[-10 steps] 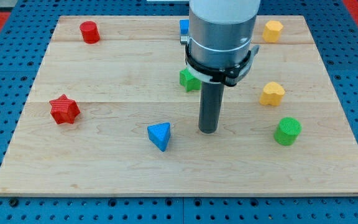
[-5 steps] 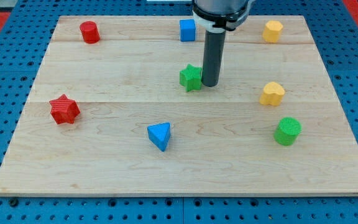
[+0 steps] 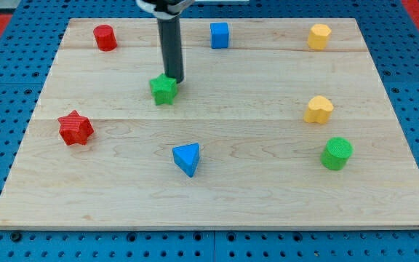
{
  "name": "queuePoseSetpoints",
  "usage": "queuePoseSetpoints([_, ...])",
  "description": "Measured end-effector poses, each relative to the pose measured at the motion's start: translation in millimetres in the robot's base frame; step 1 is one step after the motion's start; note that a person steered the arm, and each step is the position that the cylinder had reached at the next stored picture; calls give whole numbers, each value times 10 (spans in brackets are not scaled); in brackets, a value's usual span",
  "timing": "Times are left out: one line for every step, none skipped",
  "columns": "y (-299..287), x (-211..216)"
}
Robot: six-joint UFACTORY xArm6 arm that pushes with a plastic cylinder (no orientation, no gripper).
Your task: Place green star to the bottom right of red star
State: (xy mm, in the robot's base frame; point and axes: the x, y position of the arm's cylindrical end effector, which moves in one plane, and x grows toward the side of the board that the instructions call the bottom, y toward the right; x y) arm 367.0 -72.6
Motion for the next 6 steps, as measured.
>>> queuePoseSetpoints([-218,398])
queuePoseSetpoints([-239,856])
queuePoseSetpoints([-382,1210])
queuePoseSetpoints([-399,1193])
queuePoseSetpoints([-312,887])
queuePoseSetpoints([-714,888])
